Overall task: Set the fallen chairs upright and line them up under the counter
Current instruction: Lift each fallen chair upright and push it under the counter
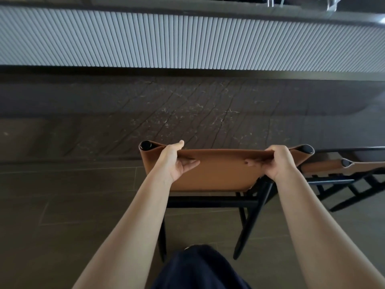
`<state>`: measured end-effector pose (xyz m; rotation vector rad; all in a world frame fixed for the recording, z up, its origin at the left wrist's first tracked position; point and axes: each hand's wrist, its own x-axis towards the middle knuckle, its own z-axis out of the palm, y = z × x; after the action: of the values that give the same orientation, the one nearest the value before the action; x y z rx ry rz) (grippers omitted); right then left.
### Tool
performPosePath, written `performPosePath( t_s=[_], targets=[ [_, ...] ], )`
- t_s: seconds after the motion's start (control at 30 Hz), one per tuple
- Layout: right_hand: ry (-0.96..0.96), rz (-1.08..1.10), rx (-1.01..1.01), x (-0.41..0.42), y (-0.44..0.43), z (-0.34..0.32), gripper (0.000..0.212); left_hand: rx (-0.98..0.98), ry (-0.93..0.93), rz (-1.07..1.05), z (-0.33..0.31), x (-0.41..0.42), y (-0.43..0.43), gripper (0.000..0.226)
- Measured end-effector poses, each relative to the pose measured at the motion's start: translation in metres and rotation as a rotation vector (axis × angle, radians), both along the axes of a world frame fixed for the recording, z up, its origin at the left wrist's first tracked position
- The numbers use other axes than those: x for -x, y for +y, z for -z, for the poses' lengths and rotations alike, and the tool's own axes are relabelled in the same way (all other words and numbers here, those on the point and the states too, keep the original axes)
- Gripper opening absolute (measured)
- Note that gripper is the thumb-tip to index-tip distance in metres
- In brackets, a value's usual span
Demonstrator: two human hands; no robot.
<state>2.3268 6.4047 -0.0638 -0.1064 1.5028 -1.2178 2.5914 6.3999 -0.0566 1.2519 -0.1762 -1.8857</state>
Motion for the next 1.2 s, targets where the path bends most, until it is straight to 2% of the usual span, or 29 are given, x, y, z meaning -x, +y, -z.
performPosePath(
  t_s=[0.07, 0.27, 0.47, 0.53, 0.63, 0.9, 1.2],
  targets=[
    [0.017, 0.032, -0.040, -0.001, 0.012, 0.004, 0.047, -0.027, 0.003, 0.020, 0.004, -0.002, 0.013, 0.015],
    [0.107, 0.077, -0.045, -0.032, 0.039, 0.014, 0.039, -0.083, 0.001, 0.025, 0.009, -0.005, 0.045, 0.031],
    [0.112, 0.054, -0.048, -0.031, 0.056, 0.011, 0.027, -0.039, -0.017, 0.010, 0.009, -0.006, 0.061, 0.013],
    [0.096, 0.043, -0.026, -0.035, 0.061, 0.014, 0.017, -0.027, -0.026, 0.005, 0.011, -0.009, 0.064, 0.012],
    [0.083, 0.012, 0.016, -0.040, 0.063, 0.021, 0.014, -0.017, -0.001, 0.017, 0.021, -0.019, 0.066, 0.018],
    [0.065, -0.059, 0.097, -0.043, 0.026, 0.043, 0.019, 0.041, 0.016, 0.018, 0.049, -0.026, 0.042, 0.016],
    [0.078, -0.055, 0.166, -0.050, -0.031, 0.032, 0.018, 0.136, 0.015, 0.019, 0.040, -0.029, -0.015, 0.011]
  ],
)
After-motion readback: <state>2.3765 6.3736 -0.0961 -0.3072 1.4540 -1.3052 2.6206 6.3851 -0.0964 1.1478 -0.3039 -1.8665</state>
